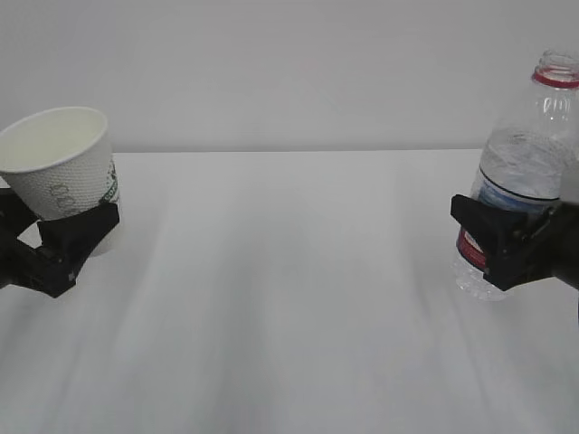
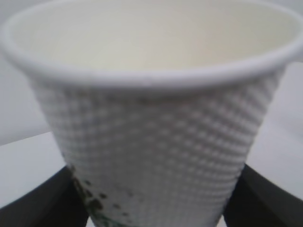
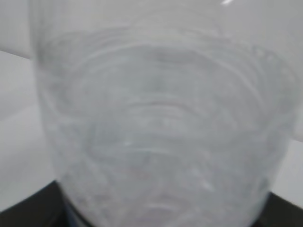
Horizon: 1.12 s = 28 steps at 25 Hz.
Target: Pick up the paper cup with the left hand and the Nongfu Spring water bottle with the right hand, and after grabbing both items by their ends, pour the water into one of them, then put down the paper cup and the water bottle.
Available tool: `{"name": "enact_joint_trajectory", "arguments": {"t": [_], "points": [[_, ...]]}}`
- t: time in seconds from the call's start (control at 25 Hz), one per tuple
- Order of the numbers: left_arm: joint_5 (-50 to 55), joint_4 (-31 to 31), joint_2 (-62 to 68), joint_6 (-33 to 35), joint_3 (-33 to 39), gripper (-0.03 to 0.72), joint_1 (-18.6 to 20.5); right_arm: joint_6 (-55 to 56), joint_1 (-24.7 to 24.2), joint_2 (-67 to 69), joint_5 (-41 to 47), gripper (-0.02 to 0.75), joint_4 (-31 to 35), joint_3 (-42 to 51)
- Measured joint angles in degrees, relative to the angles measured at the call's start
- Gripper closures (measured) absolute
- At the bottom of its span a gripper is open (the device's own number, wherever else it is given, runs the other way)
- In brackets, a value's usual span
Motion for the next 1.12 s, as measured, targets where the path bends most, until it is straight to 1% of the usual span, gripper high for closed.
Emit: {"name": "enact_joint_trajectory", "arguments": {"t": [0.36,0.48,0.84,1.0,1.12], "points": [[0.0,12.2,-0.1,-3.6,0.0,0.133,0.0,0.0,0.0,0.0,-0.8,0.279,0.1,0.3],[0.0,15.4,-0.1,-4.7,0.0,0.133,0.0,0.0,0.0,0.0,-0.8,0.279,0.1,0.3],[0.0,25.0,-0.1,-5.2,0.0,0.133,0.0,0.0,0.0,0.0,-0.8,0.279,-0.1,0.3],[0.0,27.6,-0.1,-5.4,0.0,0.133,-0.3,0.0,0.0,0.0,-0.8,0.279,0.0,0.3],[0.0,28.2,-0.1,-5.5,0.0,0.133,-2.4,0.0,0.0,0.0,-0.8,0.279,0.0,0.3]]}}
